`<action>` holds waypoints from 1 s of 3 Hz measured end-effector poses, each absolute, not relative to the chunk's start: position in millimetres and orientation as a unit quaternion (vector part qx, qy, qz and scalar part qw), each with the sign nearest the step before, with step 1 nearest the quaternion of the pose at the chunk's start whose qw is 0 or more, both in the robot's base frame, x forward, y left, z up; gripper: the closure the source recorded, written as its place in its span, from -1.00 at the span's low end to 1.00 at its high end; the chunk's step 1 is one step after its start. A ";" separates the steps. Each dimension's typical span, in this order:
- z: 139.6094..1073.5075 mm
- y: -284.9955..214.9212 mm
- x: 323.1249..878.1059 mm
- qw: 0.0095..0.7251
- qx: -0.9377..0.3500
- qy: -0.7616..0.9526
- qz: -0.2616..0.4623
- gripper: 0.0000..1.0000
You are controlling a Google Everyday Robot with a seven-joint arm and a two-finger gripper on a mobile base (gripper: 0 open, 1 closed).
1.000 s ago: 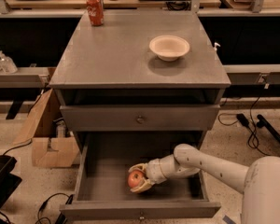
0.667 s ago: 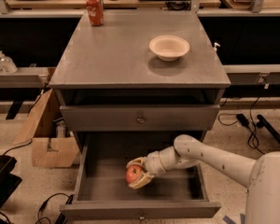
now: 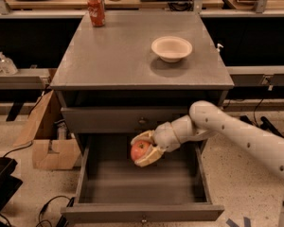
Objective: Pick apple from middle drawer and place on counter
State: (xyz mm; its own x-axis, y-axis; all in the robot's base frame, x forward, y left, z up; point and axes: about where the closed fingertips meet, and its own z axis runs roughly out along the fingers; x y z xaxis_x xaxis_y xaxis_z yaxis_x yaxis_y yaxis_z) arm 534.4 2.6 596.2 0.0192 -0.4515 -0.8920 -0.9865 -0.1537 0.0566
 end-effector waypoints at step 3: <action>872.4 -24.7 613.0 0.357 -0.591 0.617 0.378 1.00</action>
Offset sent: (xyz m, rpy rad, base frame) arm 0.0767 -0.0518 0.2969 -0.0178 0.0037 -0.1656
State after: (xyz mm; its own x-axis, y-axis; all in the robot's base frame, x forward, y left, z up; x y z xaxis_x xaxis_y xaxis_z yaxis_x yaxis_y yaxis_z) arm 613.0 -24.7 872.4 -0.0463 -0.4588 -0.8873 -0.9989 0.0162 0.0437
